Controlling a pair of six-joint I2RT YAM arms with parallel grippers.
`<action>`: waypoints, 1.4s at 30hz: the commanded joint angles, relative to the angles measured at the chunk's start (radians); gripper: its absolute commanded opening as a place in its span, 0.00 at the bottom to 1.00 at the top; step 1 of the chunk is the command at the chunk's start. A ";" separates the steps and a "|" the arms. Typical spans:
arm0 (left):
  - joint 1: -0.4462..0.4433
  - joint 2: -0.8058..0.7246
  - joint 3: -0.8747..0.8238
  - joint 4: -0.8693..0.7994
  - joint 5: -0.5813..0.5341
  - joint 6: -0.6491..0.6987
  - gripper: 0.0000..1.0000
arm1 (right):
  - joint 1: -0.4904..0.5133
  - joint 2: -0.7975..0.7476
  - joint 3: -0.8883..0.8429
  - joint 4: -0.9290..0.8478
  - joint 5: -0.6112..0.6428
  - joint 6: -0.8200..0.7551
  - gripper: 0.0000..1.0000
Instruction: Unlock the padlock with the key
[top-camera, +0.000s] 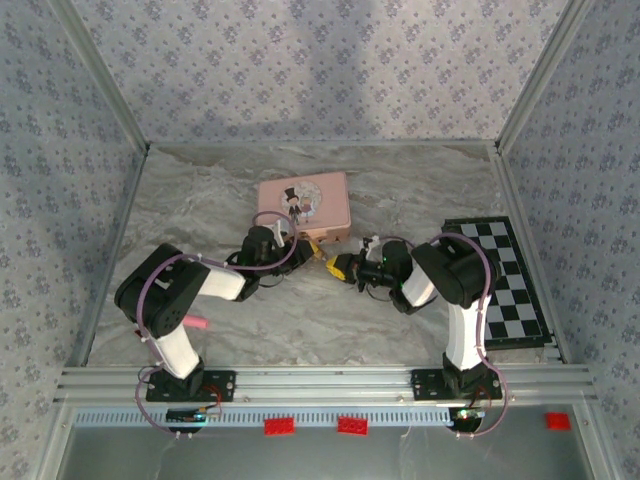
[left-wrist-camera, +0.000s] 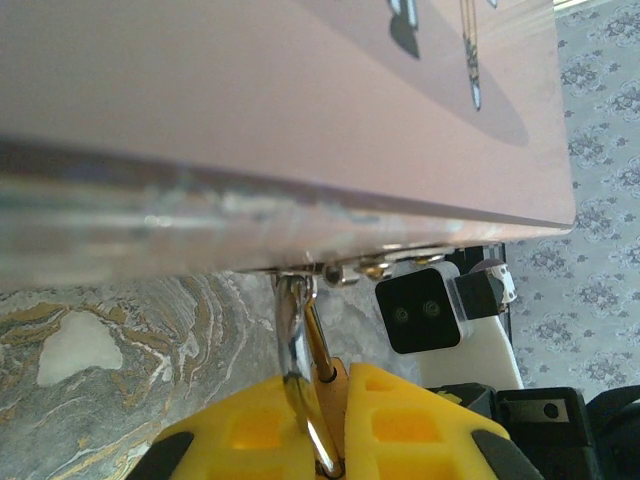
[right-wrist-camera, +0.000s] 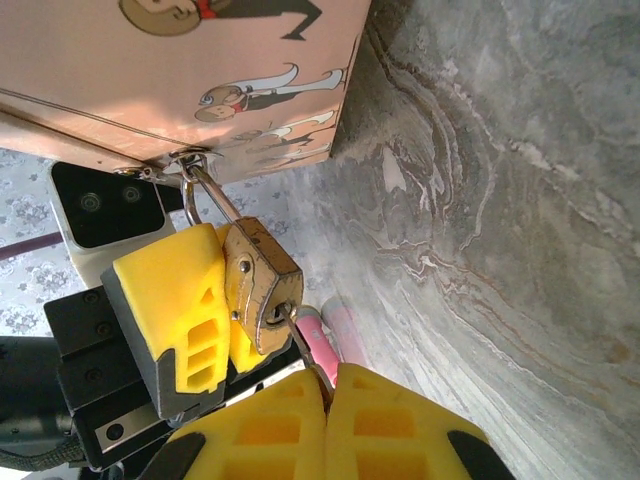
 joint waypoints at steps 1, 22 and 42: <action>-0.058 0.008 0.039 0.058 0.228 -0.039 0.00 | -0.023 0.001 0.049 0.053 0.005 0.008 0.00; -0.063 0.029 0.050 0.064 0.214 -0.042 0.05 | 0.009 0.028 0.063 0.053 0.021 0.004 0.00; -0.064 -0.023 -0.051 0.047 0.012 -0.065 0.47 | 0.134 0.001 -0.039 0.053 0.183 -0.057 0.00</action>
